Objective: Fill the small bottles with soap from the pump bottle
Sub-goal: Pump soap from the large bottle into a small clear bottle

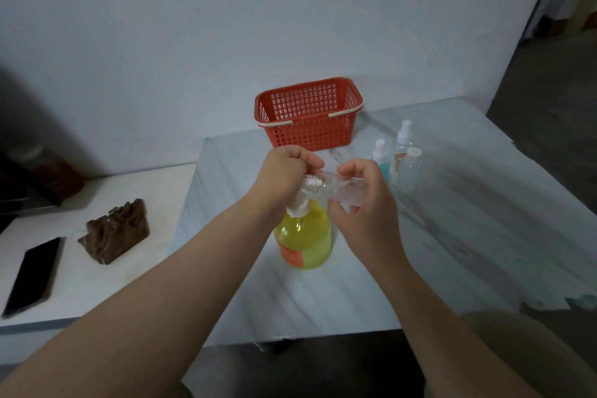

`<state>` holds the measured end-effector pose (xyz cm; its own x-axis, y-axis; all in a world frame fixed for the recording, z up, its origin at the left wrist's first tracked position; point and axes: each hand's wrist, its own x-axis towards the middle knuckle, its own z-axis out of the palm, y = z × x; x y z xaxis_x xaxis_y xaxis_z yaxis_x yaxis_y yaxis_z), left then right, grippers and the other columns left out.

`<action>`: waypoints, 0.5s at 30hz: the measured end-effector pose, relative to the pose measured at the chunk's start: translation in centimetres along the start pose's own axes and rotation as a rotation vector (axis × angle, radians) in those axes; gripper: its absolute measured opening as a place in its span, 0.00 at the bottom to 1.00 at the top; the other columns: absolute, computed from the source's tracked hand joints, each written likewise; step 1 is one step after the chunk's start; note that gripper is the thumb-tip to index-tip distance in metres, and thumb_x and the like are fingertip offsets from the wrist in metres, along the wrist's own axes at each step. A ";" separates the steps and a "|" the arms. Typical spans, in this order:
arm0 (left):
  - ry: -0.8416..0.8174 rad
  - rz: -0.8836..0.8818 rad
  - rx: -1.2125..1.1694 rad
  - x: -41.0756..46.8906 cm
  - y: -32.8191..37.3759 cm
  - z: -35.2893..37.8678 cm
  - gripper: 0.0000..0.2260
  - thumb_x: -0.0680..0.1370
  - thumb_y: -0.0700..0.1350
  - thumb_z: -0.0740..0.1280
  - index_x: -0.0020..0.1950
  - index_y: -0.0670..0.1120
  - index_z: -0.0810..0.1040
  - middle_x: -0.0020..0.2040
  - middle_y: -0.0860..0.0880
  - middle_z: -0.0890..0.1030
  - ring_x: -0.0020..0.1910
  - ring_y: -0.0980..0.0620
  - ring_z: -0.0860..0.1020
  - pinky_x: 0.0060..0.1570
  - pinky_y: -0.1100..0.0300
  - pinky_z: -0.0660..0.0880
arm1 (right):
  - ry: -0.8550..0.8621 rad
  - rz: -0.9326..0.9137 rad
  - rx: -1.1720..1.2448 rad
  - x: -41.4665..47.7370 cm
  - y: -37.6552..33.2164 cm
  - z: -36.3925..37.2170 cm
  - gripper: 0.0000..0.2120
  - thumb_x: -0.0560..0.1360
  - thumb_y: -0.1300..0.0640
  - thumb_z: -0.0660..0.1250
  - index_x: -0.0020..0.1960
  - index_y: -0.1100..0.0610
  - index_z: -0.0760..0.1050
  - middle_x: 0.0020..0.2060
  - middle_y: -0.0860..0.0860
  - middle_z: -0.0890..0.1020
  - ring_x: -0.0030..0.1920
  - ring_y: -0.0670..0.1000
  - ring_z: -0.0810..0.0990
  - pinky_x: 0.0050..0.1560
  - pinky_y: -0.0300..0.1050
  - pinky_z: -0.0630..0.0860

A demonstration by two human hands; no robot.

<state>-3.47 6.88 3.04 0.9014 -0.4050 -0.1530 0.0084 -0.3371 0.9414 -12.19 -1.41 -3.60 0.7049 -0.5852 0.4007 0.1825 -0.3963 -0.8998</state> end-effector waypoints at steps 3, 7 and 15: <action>0.040 -0.015 0.036 0.2 -0.3 0.3 0.18 0.70 0.29 0.52 0.35 0.44 0.77 0.36 0.45 0.79 0.38 0.50 0.75 0.34 0.62 0.70 | -0.013 0.004 -0.009 0.0 0.0 0.0 0.21 0.63 0.69 0.69 0.48 0.49 0.70 0.46 0.45 0.77 0.48 0.44 0.77 0.42 0.39 0.73; 0.050 -0.011 0.048 0.1 -0.9 0.3 0.19 0.69 0.28 0.51 0.34 0.45 0.77 0.32 0.48 0.78 0.33 0.52 0.75 0.29 0.65 0.69 | -0.030 0.008 -0.024 -0.1 0.2 0.2 0.21 0.62 0.69 0.70 0.48 0.50 0.71 0.46 0.46 0.77 0.47 0.44 0.76 0.41 0.36 0.72; 0.070 -0.020 0.023 0.5 -1.8 0.4 0.18 0.68 0.28 0.51 0.34 0.43 0.77 0.30 0.47 0.77 0.29 0.52 0.73 0.26 0.66 0.67 | -0.016 0.018 -0.051 0.0 0.7 0.8 0.20 0.63 0.68 0.71 0.47 0.47 0.71 0.45 0.46 0.77 0.46 0.47 0.76 0.41 0.44 0.74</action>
<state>-3.22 6.92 1.11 0.9291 -0.3380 -0.1499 0.0175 -0.3647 0.9310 -11.50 -1.14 -4.40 0.7188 -0.5813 0.3813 0.1345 -0.4219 -0.8966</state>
